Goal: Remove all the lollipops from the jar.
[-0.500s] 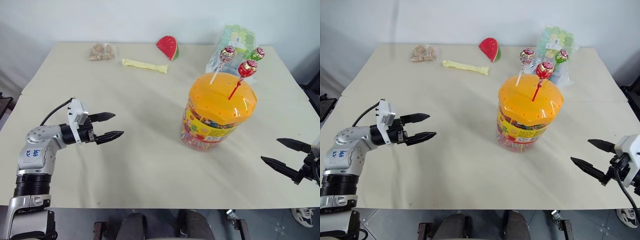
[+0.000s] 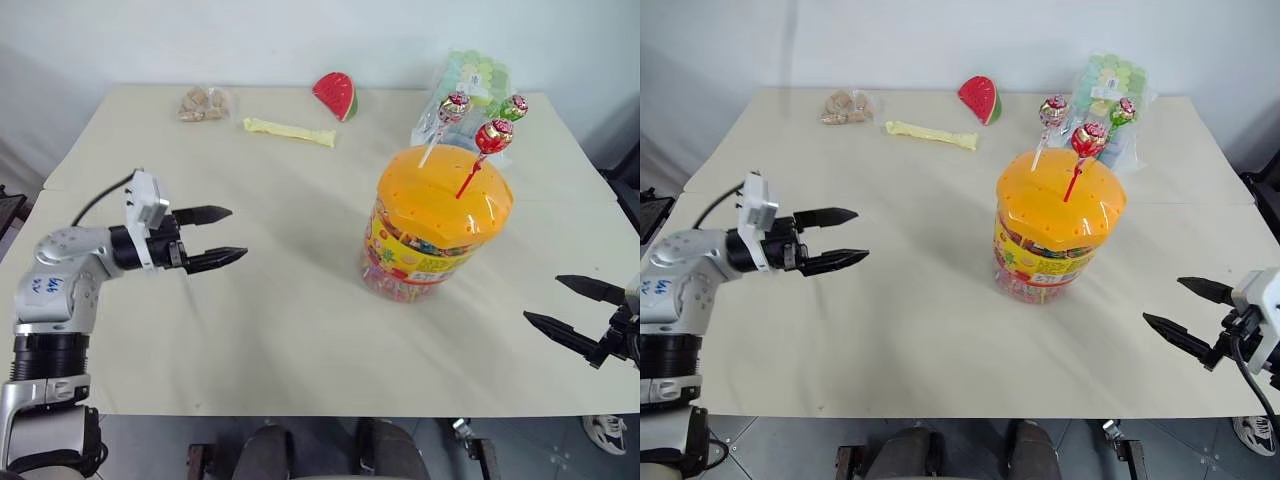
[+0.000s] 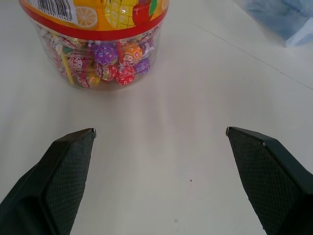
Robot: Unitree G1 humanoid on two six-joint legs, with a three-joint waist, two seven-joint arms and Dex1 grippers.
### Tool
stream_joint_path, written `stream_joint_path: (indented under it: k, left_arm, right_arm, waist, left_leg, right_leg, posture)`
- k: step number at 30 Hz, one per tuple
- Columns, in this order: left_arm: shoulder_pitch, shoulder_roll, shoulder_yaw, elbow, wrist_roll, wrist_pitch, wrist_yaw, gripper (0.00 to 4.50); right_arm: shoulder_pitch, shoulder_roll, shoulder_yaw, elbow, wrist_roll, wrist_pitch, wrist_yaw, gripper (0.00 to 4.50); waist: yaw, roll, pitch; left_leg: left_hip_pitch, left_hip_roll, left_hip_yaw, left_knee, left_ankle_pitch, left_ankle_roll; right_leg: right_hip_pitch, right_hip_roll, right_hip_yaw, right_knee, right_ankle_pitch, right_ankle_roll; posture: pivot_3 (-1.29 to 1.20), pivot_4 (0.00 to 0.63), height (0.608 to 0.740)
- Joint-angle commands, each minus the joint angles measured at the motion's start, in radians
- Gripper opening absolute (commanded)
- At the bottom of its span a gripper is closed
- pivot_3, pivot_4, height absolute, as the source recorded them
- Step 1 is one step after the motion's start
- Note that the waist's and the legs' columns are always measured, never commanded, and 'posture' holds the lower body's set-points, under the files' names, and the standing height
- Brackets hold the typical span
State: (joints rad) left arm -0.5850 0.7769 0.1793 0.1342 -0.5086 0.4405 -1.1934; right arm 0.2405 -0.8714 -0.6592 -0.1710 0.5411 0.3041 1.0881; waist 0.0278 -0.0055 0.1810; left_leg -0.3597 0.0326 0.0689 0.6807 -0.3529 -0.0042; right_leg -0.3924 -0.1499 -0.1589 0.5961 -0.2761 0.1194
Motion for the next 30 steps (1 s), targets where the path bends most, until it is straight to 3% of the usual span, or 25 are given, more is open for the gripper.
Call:
stream_joint_path:
  k: [1,4,8,14,21,30]
  left_arm:
    - [-0.107,0.025,0.010,0.007,-0.029,-0.006,-0.039,4.49]
    - [-0.197,0.002,-0.019,0.030,-0.020,-0.017,-0.061,4.49]
    - [-0.402,-0.106,-0.090,0.095,-0.033,-0.019,-0.116,4.49]
    - [-0.579,-0.272,-0.154,0.257,-0.018,-0.047,-0.186,4.49]
    - [-0.727,-0.440,-0.241,0.439,0.042,-0.084,-0.253,4.49]
    - [-0.865,-0.612,-0.237,0.708,0.140,-0.190,-0.158,4.49]
  right_arm:
    - [0.008,-0.028,-0.079,-0.059,0.050,0.009,0.025,4.50]
    - [0.025,-0.035,-0.115,-0.083,0.078,0.025,0.047,4.50]
    - [0.025,-0.045,-0.196,-0.164,0.183,0.092,0.054,4.50]
    - [0.021,-0.018,-0.271,-0.288,0.302,0.176,-0.014,4.50]
    - [-0.005,0.009,-0.291,-0.365,0.363,0.198,-0.118,4.50]
    - [0.045,0.063,-0.354,-0.455,0.419,0.198,-0.206,4.50]
  waist:
    - [0.001,0.000,0.000]
    - [-0.001,0.000,0.000]
    - [0.017,-0.001,0.000]
    - [0.020,-0.001,0.000]
    - [0.023,-0.001,0.000]
    - [0.025,-0.001,0.000]
  left_leg:
    - [0.000,0.000,0.000,0.000,0.000,0.000]
    - [0.000,0.000,0.000,0.001,0.000,0.000]
    - [-0.001,0.000,0.000,0.003,0.000,0.000]
    - [-0.002,-0.001,0.001,0.003,-0.001,0.002]
    - [-0.004,-0.001,0.001,0.004,-0.001,0.002]
    - [-0.008,-0.001,0.001,0.005,-0.001,0.004]
  right_leg:
    - [0.000,0.000,0.000,0.000,0.000,0.000]
    - [0.000,0.000,0.000,0.000,0.000,0.000]
    - [0.000,0.000,0.000,0.001,0.001,0.001]
    - [0.000,0.001,0.001,-0.001,0.002,0.003]
    - [-0.001,0.001,0.000,-0.002,0.002,0.003]
    - [-0.003,0.000,0.000,-0.004,0.003,0.004]
  posture:
    - [0.00,0.150,0.740]
    - [0.00,0.150,0.740]
    - [0.00,0.150,0.740]
    - [0.00,0.150,0.740]
    - [0.00,0.150,0.740]
    - [0.00,0.150,0.740]
